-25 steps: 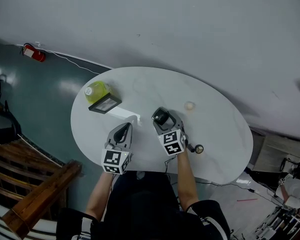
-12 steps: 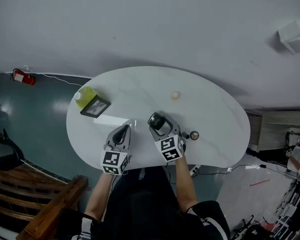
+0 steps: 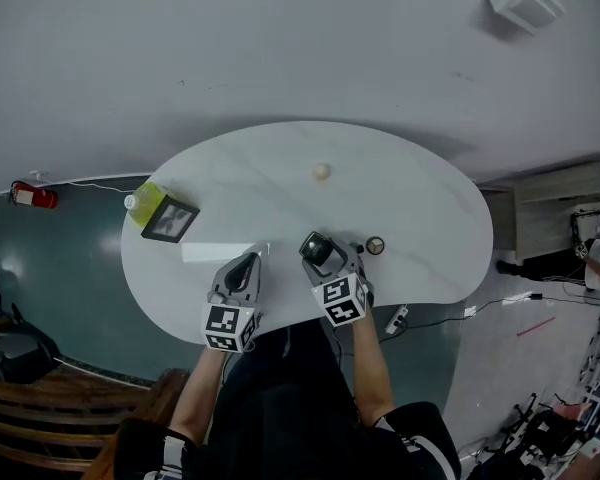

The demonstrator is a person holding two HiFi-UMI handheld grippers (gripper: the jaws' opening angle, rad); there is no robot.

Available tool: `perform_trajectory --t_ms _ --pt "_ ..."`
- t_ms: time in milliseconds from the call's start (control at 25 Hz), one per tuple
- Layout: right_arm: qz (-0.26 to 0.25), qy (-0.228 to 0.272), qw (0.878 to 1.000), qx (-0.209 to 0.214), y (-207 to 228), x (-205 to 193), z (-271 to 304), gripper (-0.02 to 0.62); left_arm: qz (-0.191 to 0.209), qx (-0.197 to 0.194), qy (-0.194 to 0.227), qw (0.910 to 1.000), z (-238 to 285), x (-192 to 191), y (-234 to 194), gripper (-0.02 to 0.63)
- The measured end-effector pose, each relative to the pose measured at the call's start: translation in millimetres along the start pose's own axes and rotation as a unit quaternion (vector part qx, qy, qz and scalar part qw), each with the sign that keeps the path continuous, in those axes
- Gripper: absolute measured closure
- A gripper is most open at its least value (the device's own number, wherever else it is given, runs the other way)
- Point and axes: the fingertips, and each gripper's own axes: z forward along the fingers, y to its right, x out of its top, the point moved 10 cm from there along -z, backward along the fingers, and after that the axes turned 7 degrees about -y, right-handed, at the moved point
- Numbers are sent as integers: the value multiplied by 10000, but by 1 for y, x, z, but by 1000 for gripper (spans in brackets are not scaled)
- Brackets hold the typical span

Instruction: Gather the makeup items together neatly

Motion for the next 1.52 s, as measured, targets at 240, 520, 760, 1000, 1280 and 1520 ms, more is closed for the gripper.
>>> perform_trajectory --t_ms 240,520,760,1000,1280,1520 --pt "141 -172 9997 -42 2 -21 5 291 70 -142 -108 9998 8 -5 8 586" --pt "216 -380 9990 -17 2 -37 26 291 68 -149 -239 9996 16 -14 3 586" --pt "260 -543 9982 18 5 -46 37 291 34 -116 -339 9994 20 -22 -3 586" --pt "225 -507 9985 -35 6 -50 39 293 39 -133 -372 9992 22 -25 -2 586" --pt "268 -505 9983 -62 5 -51 39 293 74 -144 -380 9991 20 -27 0 586" --pt "367 -401 9984 -155 5 -51 31 293 87 -110 -367 9992 14 -28 1 586"
